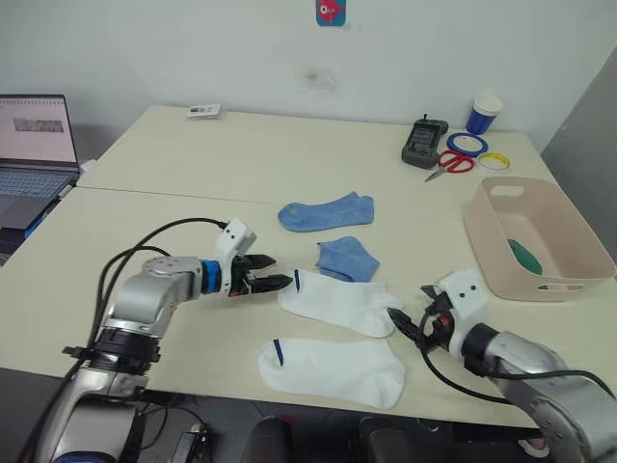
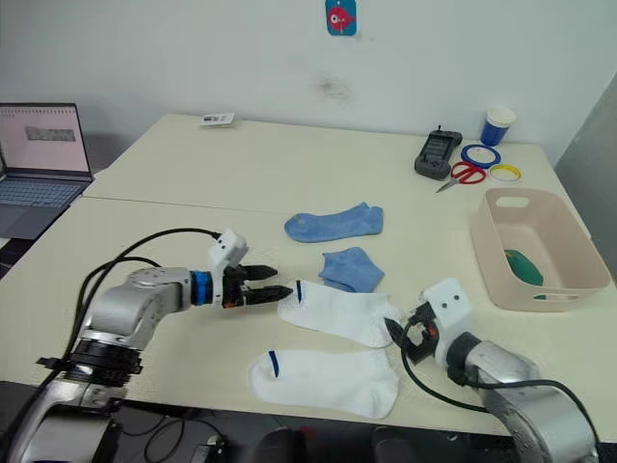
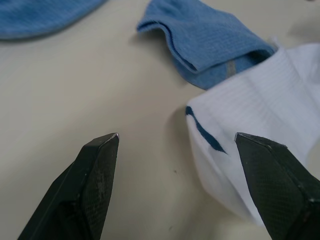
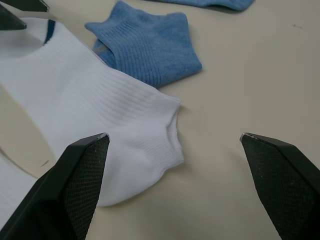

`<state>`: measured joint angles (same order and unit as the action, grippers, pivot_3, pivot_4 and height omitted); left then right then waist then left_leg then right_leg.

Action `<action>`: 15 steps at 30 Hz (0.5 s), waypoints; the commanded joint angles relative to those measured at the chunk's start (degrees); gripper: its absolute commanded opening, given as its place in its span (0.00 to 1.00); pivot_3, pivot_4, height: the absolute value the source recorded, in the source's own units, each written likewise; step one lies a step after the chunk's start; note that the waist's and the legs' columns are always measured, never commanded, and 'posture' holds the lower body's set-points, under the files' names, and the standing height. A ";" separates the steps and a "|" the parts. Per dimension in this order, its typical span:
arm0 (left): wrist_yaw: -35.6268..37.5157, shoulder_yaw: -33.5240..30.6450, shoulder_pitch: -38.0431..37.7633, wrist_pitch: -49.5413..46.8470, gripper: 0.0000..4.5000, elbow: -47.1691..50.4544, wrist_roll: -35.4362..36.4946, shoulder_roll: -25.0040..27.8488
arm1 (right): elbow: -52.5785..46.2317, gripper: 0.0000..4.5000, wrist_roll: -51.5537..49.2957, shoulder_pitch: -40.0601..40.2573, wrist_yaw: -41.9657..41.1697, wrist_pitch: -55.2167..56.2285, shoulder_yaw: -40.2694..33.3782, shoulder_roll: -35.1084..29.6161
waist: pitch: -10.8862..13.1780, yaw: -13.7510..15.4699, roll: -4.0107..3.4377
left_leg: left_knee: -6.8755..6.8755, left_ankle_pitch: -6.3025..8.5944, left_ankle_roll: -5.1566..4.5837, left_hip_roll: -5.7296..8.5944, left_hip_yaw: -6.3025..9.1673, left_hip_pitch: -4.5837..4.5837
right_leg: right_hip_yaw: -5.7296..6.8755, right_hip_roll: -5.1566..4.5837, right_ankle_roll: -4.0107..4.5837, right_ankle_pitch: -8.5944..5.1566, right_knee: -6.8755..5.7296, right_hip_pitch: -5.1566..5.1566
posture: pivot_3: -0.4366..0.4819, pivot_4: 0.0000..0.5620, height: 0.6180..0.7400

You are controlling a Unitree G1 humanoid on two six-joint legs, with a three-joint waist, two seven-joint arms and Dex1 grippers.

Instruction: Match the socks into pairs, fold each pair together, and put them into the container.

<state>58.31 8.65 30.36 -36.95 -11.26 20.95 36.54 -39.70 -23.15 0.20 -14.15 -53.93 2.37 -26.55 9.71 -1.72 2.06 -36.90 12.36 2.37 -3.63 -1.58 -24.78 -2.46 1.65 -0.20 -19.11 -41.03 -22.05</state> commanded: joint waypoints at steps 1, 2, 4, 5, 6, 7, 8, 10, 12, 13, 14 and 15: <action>1.35 1.44 1.83 1.28 0.82 -1.21 -2.22 -0.27 | 2.65 1.00 2.49 -1.39 1.35 2.41 0.47 1.25 | -0.01 0.04 -0.01 | 0.00 0.00 0.00 -0.01 0.01 0.00 | 0.01 0.01 0.00 0.00 -0.02 0.00 | 0.48 0.27 0.87; 1.28 1.58 2.06 1.52 0.77 -2.01 -2.68 -0.68 | 3.69 1.00 2.93 -1.72 1.14 2.70 0.98 1.52 | -0.01 0.04 -0.01 | -0.01 0.00 0.00 0.00 0.01 0.00 | 0.01 0.00 -0.01 0.00 -0.04 0.00 | 0.48 0.27 0.87; 0.77 1.64 2.53 2.06 0.65 -3.52 -3.85 -1.49 | 5.03 0.96 3.70 -2.29 0.67 2.81 2.21 1.80 | -0.01 0.05 -0.02 | -0.02 0.00 0.00 0.00 0.00 0.01 | -0.01 0.00 0.00 0.00 -0.06 0.01 | 0.48 0.27 0.87; 0.62 1.72 2.68 2.22 0.58 -4.06 -4.36 -1.78 | 5.42 0.92 3.96 -2.50 0.48 2.60 2.77 1.97 | -0.01 0.04 -0.02 | -0.03 0.00 0.00 0.00 -0.01 0.01 | -0.01 0.00 -0.01 0.00 -0.06 0.01 | 0.48 0.27 0.87; 0.76 1.72 2.71 2.32 0.51 -4.27 -4.63 -1.98 | 5.53 0.86 4.19 -2.60 0.22 2.74 3.26 2.12 | -0.02 0.05 -0.02 | -0.03 0.00 0.00 0.00 -0.01 0.01 | -0.01 0.00 0.00 0.00 -0.05 0.01 | 0.48 0.27 0.87; 1.16 1.73 2.61 1.93 0.44 -4.06 -4.60 -2.08 | 5.37 0.78 4.21 -2.61 -0.06 2.62 3.62 2.37 | -0.02 0.04 -0.03 | -0.03 0.00 0.00 0.01 -0.01 0.01 | -0.01 0.00 -0.01 0.00 -0.05 0.01 | 0.48 0.27 0.87; 1.80 1.78 2.28 1.25 0.37 -3.30 -4.35 -2.00 | 4.93 0.70 4.22 -2.53 -0.50 2.56 4.13 2.30 | -0.02 0.04 -0.03 | -0.03 0.00 0.00 0.00 -0.01 0.01 | -0.01 0.00 -0.01 0.00 -0.05 0.01 | 0.48 0.27 0.87; 2.61 1.51 1.51 -0.14 0.23 -1.65 -3.55 -1.93 | 4.14 0.56 4.37 -2.38 -0.95 2.76 4.81 2.25 | -0.02 0.03 -0.03 | -0.02 0.00 0.00 0.00 0.00 0.01 | 0.00 0.00 -0.01 0.00 -0.05 0.01 | 0.48 0.27 0.87; 2.87 0.97 0.94 -1.38 0.08 -0.45 -2.74 -2.07 | 3.69 0.38 4.49 -2.30 -1.33 2.87 5.24 2.17 | -0.02 0.03 -0.03 | -0.02 0.00 0.00 -0.01 -0.01 0.01 | -0.01 0.00 -0.01 0.00 -0.05 0.01 | 0.48 0.27 0.87; 3.14 0.81 0.67 -1.30 0.01 0.02 -2.56 -2.11 | 3.53 0.30 4.51 -2.27 -1.55 2.98 5.44 2.12 | -0.02 0.02 -0.03 | -0.02 0.00 0.00 -0.01 0.00 0.01 | -0.01 0.00 -0.01 0.00 -0.05 0.01 | 0.48 0.27 0.87; 3.06 0.61 0.46 -1.17 0.00 0.32 -2.55 -2.18 | 3.41 0.22 4.49 -2.28 -1.56 3.11 5.52 2.27 | -0.02 0.03 -0.03 | -0.03 0.00 0.00 -0.01 0.00 0.01 | 0.00 0.00 -0.01 0.00 -0.05 0.01 | 0.48 0.27 0.87; 2.83 0.39 0.33 -1.20 0.00 0.49 -2.56 -2.24 | 3.37 0.13 4.50 -2.34 -1.43 3.17 5.51 2.47 | -0.02 0.03 -0.03 | -0.03 0.00 0.00 -0.01 0.02 0.01 | 0.01 0.00 0.00 0.00 -0.06 0.01 | 0.48 0.27 0.87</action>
<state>60.67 9.32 31.01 -37.94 -12.39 17.73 34.59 -33.65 -18.99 -1.68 -15.28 -51.92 8.20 -24.18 9.70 -1.69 2.04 -36.92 12.36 2.37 -3.65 -1.56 -24.77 -2.45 1.65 -0.21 -19.11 -41.09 -22.04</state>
